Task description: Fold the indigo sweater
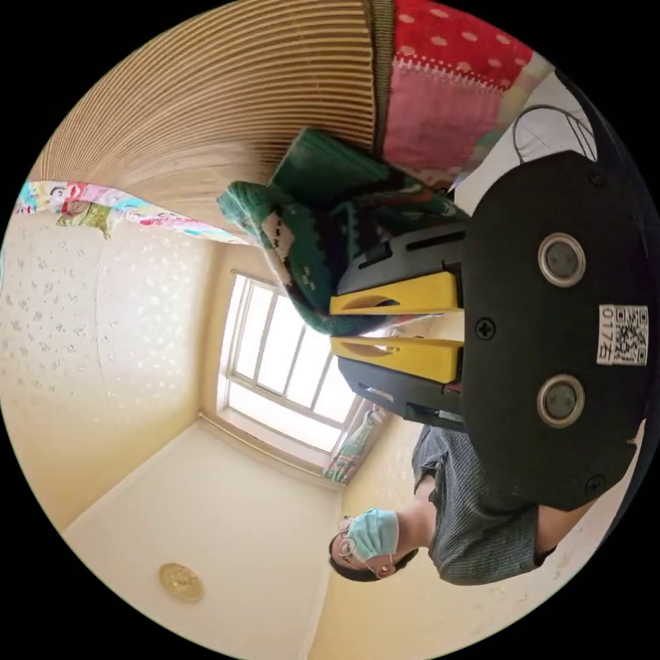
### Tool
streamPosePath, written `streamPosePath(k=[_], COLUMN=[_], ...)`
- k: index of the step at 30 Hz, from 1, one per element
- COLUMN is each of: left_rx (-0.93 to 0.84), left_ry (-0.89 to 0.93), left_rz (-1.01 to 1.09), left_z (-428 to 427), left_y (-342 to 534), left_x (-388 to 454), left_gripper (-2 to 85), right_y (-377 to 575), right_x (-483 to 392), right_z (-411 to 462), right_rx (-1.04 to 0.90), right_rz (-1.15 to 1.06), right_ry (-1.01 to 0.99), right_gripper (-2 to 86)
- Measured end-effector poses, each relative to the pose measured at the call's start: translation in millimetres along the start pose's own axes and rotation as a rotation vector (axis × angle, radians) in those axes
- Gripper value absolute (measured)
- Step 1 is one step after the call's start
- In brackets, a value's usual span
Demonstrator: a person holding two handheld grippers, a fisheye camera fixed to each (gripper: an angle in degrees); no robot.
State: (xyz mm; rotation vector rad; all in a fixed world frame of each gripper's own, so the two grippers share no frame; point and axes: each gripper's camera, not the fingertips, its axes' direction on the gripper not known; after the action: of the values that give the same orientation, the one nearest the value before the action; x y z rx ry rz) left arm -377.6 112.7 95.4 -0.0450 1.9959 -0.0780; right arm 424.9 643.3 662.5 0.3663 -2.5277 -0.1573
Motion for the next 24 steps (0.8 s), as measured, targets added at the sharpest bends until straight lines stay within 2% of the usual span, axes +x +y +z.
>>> streamPosePath(k=[1, 3, 5, 7, 8, 9, 11, 13, 16, 18, 22, 24], left_rx=[0.055, 0.192, 0.166, 0.099, 0.07, 0.059, 0.044, 0.083, 0.281, 0.434, 0.547, 0.665], left_ry=[0.026, 0.071, 0.058, 0.081, 0.117, 0.238, 0.401, 0.506, 0.641, 0.714, 0.814, 0.953], left_rz=[-0.017, -0.088, -0.154, -0.205, -0.197, -0.173, -0.171, -0.085, 0.158, 0.373, 0.717, 0.906], left_z=[-14, -51, -59, -57, -54, -52, -52, -70, -136, -195, -265, -297], left_y=[1, 4, -2, -7, -7, -3, 8, 22, 53, 79, 107, 122], left_x=[-1, -11, -24, -41, -52, -61, -74, -74, -62, -53, -33, -28], left_gripper=[5.2, 12.8, 21.1, 20.8, 12.9, 8.0, 5.7, 5.3, 5.1, 5.0, 5.0, 4.9], right_y=[-3, -2, 8, 20, 30, 36, 55, 62, 71, 75, 81, 80], right_x=[-16, -37, -54, -53, -49, -47, -41, -36, -28, -16, 7, 6], right_z=[20, 56, 107, 143, 161, 168, 177, 164, 125, 104, 80, 87], right_rx=[-0.083, -0.226, -0.4, -0.517, -0.582, -0.609, -0.652, -0.619, -0.495, -0.427, -0.296, -0.283], right_rz=[-0.075, -0.167, -0.242, -0.228, -0.211, -0.21, -0.21, -0.192, -0.194, -0.179, -0.088, -0.104], right_ry=[0.0, 0.021, 0.039, 0.043, 0.036, 0.037, 0.057, -0.023, -0.253, -0.266, 0.09, 0.239], right_gripper=[4.3, 4.1, 3.8, 3.7, 3.6, 3.6, 3.4, 2.9, 2.1, 2.2, 6.3, 9.9])
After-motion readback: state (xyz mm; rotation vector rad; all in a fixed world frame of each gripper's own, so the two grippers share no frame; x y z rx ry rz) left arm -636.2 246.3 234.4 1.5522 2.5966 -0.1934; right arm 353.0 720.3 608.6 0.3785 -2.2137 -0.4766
